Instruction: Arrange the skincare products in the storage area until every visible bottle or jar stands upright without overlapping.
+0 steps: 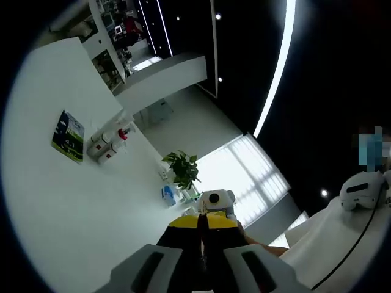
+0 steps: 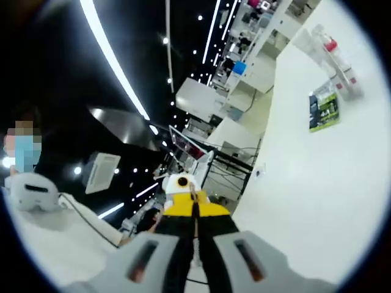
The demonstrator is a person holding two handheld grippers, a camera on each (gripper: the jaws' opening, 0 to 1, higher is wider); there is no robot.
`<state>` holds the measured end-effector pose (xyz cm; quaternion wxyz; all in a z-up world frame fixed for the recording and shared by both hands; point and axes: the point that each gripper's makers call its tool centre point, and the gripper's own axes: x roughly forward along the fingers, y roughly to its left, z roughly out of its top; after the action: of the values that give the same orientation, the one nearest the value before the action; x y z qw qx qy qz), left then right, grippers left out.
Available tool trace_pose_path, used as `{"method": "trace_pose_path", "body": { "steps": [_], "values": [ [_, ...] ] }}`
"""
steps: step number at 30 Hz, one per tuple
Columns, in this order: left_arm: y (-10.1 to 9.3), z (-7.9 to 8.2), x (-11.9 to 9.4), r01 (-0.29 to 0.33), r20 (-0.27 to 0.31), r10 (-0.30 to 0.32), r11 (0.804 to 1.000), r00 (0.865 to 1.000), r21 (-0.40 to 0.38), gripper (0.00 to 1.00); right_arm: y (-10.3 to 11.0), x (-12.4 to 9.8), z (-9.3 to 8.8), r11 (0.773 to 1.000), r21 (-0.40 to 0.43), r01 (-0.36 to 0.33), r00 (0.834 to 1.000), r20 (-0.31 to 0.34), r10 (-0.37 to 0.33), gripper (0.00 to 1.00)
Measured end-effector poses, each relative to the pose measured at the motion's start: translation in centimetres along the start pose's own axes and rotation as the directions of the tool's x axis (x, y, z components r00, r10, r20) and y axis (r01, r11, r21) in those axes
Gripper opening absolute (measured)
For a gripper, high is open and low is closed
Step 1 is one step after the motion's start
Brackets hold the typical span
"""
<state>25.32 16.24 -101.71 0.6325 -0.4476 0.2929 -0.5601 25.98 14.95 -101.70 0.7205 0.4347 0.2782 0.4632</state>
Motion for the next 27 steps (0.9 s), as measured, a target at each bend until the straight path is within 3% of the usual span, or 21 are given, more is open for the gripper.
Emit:
{"method": "trace_pose_path", "body": {
  "steps": [4,7,10,15,22,26,27],
  "values": [
    [0.2,0.8,-0.1,0.001,0.056,0.001,0.999,0.998,-0.033,0.00,-0.4,0.1,-0.8,0.999,-0.023,0.024,0.999,-0.024,-0.024,0.08],
    [0.2,1.0,0.2,0.005,0.054,-0.003,0.999,0.999,-0.043,0.00,-0.4,0.1,-1.4,0.998,-0.057,0.024,0.999,-0.042,-0.026,0.01],
    [0.3,0.9,0.3,0.014,0.046,-0.012,0.999,0.999,-0.045,0.01,-0.3,-0.2,-1.0,0.999,-0.032,0.010,1.000,-0.019,-0.010,0.00],
    [0.6,-0.9,0.7,-0.004,-0.048,0.003,1.000,0.999,-0.030,0.05,-0.6,-0.8,0.0,1.000,0.006,0.011,0.999,0.033,-0.011,0.00],
    [1.2,-0.4,1.4,-0.007,-0.067,0.004,0.999,0.998,-0.041,0.00,-1.3,-1.0,0.4,0.999,-0.013,0.050,0.997,0.054,-0.049,0.00],
    [1.7,-0.8,1.8,-0.017,-0.087,0.011,0.998,0.996,-0.065,0.00,-2.4,-1.6,1.4,0.994,-0.028,0.104,0.989,0.105,-0.101,0.11],
    [1.7,-1.1,2.0,-0.018,-0.096,0.011,0.997,0.995,-0.073,0.00,-2.5,-1.7,1.5,0.994,-0.017,0.104,0.989,0.105,-0.102,0.08]
  ]
}}
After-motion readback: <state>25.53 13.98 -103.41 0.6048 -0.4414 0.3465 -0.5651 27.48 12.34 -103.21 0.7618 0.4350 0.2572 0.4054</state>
